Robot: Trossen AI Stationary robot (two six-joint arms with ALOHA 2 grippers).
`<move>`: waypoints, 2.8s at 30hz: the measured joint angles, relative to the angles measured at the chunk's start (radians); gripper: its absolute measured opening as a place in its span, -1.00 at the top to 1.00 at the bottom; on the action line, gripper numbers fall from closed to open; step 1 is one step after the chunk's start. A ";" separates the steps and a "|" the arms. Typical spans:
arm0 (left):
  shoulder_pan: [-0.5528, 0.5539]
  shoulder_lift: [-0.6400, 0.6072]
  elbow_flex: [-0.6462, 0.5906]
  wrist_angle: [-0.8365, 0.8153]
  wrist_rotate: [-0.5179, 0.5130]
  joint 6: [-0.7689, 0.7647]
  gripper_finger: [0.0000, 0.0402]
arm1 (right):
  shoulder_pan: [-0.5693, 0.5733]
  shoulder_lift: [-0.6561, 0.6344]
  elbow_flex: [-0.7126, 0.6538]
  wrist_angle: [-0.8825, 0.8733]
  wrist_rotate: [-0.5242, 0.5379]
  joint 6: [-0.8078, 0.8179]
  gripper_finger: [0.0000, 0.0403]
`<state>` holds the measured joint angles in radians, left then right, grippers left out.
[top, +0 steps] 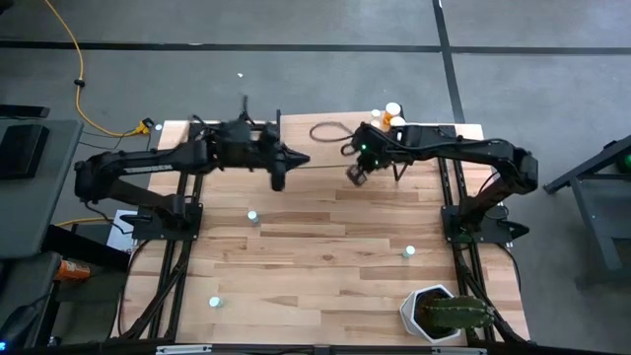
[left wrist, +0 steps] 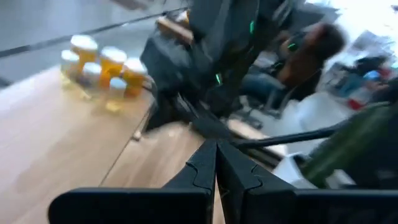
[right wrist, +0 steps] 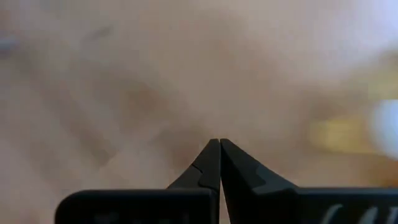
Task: Pick and place medicine bottles onto shelf by color
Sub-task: Put the right green pill bottle on the shelf
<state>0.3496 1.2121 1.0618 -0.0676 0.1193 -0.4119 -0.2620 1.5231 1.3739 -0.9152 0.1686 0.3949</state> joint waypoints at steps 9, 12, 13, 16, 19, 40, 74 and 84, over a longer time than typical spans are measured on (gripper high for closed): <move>0.006 -0.276 0.000 -0.179 0.058 0.076 1.00 | 0.243 -0.113 -0.021 -0.085 -0.299 -0.138 1.00; -0.083 -0.358 -0.058 -0.167 -0.047 0.091 1.00 | 0.343 -0.174 -0.088 -0.088 -0.297 -0.069 1.00; -0.119 -0.384 -0.096 -0.132 -0.087 0.091 1.00 | 0.375 -0.199 -0.117 -0.085 -0.291 -0.028 1.00; -0.222 -0.461 -0.233 0.015 -0.202 0.086 1.00 | 0.466 -0.275 -0.206 -0.064 -0.270 0.134 1.00; -0.298 -0.507 -0.349 0.174 -0.237 0.099 1.00 | 0.542 -0.343 -0.268 -0.041 -0.249 0.298 1.00; -0.356 -0.518 -0.431 0.252 -0.340 0.100 1.00 | 0.617 -0.259 -0.332 -0.309 -0.295 0.774 -0.37; -0.356 -0.519 -0.430 0.252 -0.356 0.071 1.00 | 0.681 -0.240 -0.638 0.000 -0.241 1.090 -0.20; -0.356 -0.519 -0.430 0.252 -0.358 0.074 1.00 | 0.681 -0.240 -0.638 0.000 -0.250 1.124 0.16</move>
<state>-0.0063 0.6934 0.6315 0.1845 -0.2390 -0.3378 0.4187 1.2827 0.7361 -0.9153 -0.0811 1.5185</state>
